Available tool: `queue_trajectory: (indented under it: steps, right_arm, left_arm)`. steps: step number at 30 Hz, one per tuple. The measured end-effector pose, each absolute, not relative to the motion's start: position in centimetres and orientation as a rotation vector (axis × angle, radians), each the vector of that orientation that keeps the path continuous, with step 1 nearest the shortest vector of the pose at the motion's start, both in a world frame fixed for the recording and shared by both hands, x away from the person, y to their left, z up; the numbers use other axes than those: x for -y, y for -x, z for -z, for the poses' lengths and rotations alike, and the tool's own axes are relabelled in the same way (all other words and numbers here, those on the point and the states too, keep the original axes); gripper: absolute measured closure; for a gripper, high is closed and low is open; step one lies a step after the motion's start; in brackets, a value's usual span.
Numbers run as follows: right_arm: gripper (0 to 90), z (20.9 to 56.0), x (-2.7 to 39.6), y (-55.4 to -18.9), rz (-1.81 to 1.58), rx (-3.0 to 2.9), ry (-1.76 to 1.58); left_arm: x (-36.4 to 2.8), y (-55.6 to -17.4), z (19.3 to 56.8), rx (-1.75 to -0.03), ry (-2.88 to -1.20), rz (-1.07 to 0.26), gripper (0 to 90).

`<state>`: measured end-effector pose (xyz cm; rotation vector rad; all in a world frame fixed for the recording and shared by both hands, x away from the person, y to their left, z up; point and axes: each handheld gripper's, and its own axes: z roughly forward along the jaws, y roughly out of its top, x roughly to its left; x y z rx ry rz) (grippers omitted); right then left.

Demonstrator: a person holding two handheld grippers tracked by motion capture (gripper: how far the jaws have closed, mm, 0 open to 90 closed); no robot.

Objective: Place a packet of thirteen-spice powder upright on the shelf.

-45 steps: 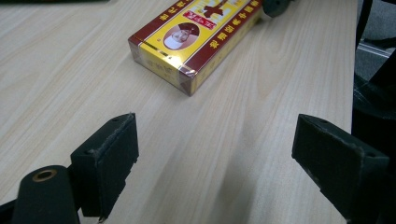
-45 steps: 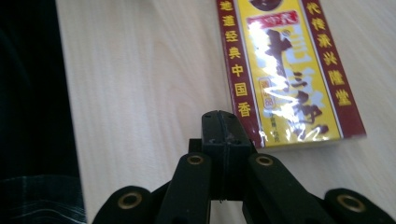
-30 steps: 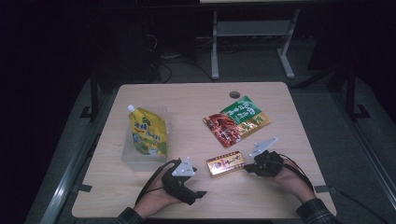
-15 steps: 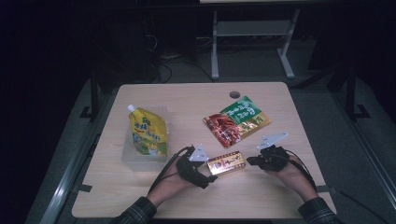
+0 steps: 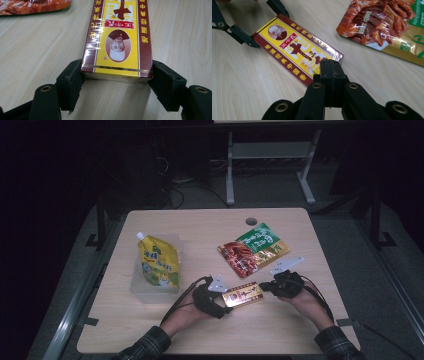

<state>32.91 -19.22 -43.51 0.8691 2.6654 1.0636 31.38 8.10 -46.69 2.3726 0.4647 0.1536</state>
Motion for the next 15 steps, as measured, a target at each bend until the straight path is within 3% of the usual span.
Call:
queue_trajectory:
  steps: [15]
  right_arm:
    - [90.0,44.2,18.0,-33.5,-1.034,-2.698,-0.865]
  left_arm:
    - [-8.5,-30.6,45.2,-0.452,-2.339,-0.16,31.4]
